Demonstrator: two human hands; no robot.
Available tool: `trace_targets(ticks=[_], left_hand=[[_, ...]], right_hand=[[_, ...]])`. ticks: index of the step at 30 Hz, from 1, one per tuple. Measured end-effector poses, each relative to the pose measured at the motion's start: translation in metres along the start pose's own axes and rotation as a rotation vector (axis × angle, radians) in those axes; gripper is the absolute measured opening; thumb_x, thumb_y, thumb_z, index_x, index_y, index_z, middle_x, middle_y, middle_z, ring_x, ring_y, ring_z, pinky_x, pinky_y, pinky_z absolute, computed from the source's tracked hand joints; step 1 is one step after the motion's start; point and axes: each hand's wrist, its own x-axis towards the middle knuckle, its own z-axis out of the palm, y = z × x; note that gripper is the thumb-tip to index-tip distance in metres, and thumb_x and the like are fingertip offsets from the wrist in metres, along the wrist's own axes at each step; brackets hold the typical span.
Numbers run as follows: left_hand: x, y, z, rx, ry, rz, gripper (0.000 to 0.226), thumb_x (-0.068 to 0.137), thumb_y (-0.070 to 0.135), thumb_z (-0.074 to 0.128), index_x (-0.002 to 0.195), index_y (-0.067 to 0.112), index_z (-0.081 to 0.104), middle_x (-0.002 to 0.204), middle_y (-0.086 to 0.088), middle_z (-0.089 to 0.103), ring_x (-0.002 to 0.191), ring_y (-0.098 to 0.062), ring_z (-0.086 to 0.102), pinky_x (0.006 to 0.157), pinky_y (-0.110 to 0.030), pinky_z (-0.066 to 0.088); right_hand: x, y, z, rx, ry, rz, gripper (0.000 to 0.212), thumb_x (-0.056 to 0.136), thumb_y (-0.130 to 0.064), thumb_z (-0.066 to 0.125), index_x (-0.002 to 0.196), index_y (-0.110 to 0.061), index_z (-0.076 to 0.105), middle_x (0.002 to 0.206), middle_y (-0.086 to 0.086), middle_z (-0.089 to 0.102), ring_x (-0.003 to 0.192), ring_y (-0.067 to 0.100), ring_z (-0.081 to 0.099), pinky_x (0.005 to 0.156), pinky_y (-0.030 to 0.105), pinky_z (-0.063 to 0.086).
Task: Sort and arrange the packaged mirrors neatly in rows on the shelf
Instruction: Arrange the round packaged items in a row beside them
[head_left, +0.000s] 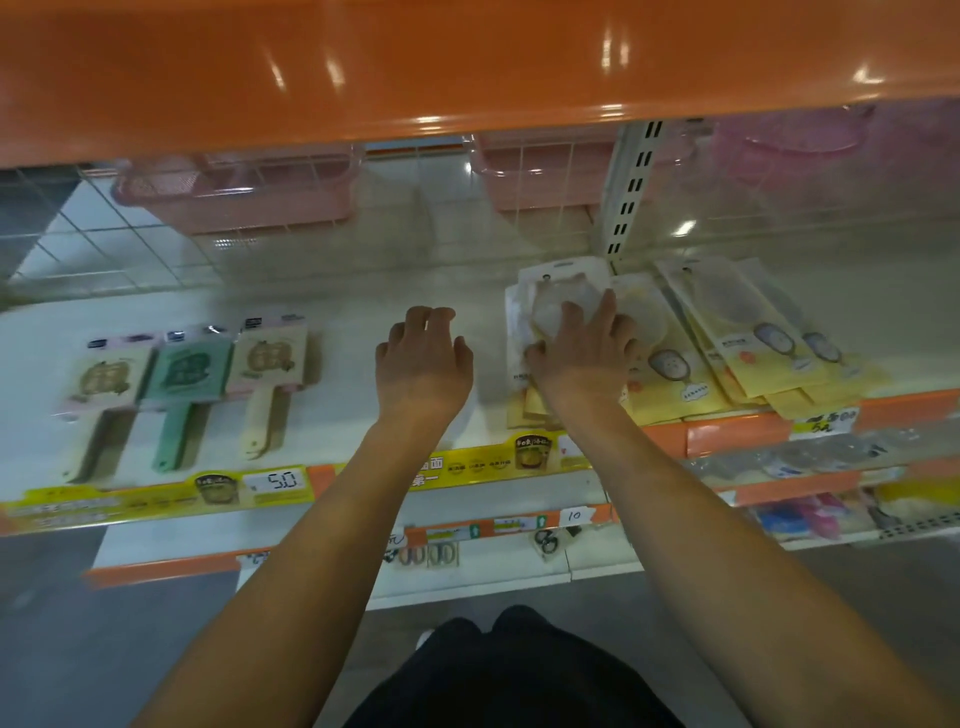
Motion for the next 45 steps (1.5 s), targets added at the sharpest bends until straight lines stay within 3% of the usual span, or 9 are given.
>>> trace_targets(ticks=[4,13,19,26,29,31,34,39,45], left_hand=[[0.001,-0.018,-0.008,0.008,0.014,-0.008,0.038,0.094,0.028,0.047,0.130,0.019,0.050,0.134,-0.004,0.049,0.117,-0.029,0.051,0.093,-0.040,0.041],[0.000,-0.069,-0.031,0.028,0.052,-0.077,0.038,0.094,0.026,0.047,0.131,0.017,0.050,0.134,-0.007,0.048,0.117,-0.030,0.050,0.093,-0.042,0.043],[-0.007,-0.099,-0.035,0.024,0.049,-0.101,0.037,0.092,0.025,0.050,0.128,0.016,0.052,0.129,-0.009,0.052,0.111,-0.032,0.055,0.091,-0.044,0.045],[-0.008,-0.109,-0.033,0.030,0.031,-0.109,0.036,0.092,0.025,0.049,0.127,0.016,0.053,0.129,-0.008,0.052,0.113,-0.033,0.053,0.093,-0.044,0.044],[-0.006,-0.106,-0.034,0.026,0.021,-0.112,0.036,0.093,0.026,0.049,0.128,0.018,0.052,0.131,-0.007,0.051,0.115,-0.033,0.052,0.095,-0.045,0.043],[-0.005,-0.105,-0.034,0.022,0.022,-0.108,0.036,0.093,0.027,0.049,0.128,0.018,0.052,0.131,-0.007,0.051,0.114,-0.032,0.052,0.095,-0.045,0.043],[-0.005,-0.104,-0.032,0.010,0.029,-0.101,0.036,0.092,0.026,0.049,0.127,0.017,0.053,0.130,-0.007,0.052,0.113,-0.032,0.054,0.095,-0.046,0.044],[-0.008,-0.102,-0.030,0.013,0.034,-0.100,0.035,0.092,0.026,0.050,0.125,0.017,0.054,0.129,-0.007,0.053,0.111,-0.031,0.054,0.092,-0.044,0.045],[-0.009,-0.104,-0.031,0.003,0.051,-0.098,0.036,0.092,0.026,0.050,0.126,0.017,0.055,0.127,-0.007,0.054,0.110,-0.031,0.055,0.092,-0.043,0.044]], right_hand=[[-0.006,-0.022,0.000,0.047,0.014,-0.021,0.057,0.083,-0.045,0.058,0.134,-0.021,0.044,0.157,0.019,0.016,0.134,0.040,0.026,0.104,0.046,0.028],[-0.038,-0.100,0.028,0.180,-0.137,-0.136,0.065,0.088,-0.054,0.054,0.140,-0.020,0.035,0.157,0.018,0.014,0.136,0.040,0.023,0.109,0.047,0.026],[-0.058,-0.134,0.052,0.188,-0.127,-0.183,0.061,0.083,-0.054,0.059,0.130,-0.018,0.043,0.154,0.017,0.021,0.131,0.037,0.028,0.104,0.044,0.033],[-0.061,-0.141,0.056,0.122,-0.181,-0.215,0.065,0.086,-0.070,0.040,0.128,-0.022,0.046,0.155,0.015,0.018,0.130,0.037,0.028,0.104,0.044,0.032],[-0.059,-0.137,0.048,0.088,-0.225,-0.264,0.047,0.090,-0.055,0.045,0.128,-0.027,0.049,0.158,0.010,0.011,0.135,0.036,0.023,0.105,0.043,0.031],[-0.058,-0.133,0.045,0.066,-0.260,-0.275,0.044,0.088,-0.049,0.051,0.127,-0.029,0.050,0.153,0.009,0.021,0.129,0.036,0.028,0.101,0.041,0.035],[-0.061,-0.131,0.045,0.035,-0.266,-0.294,0.046,0.085,-0.056,0.053,0.124,-0.032,0.052,0.138,0.006,0.037,0.118,0.033,0.035,0.095,0.038,0.037],[-0.064,-0.129,0.041,0.050,-0.270,-0.296,0.042,0.087,-0.049,0.053,0.125,-0.033,0.052,0.136,0.003,0.037,0.120,0.031,0.034,0.099,0.037,0.036],[-0.071,-0.136,0.049,0.068,-0.235,-0.333,0.042,0.084,-0.056,0.049,0.118,-0.032,0.055,0.135,0.002,0.039,0.119,0.031,0.035,0.098,0.039,0.036]])
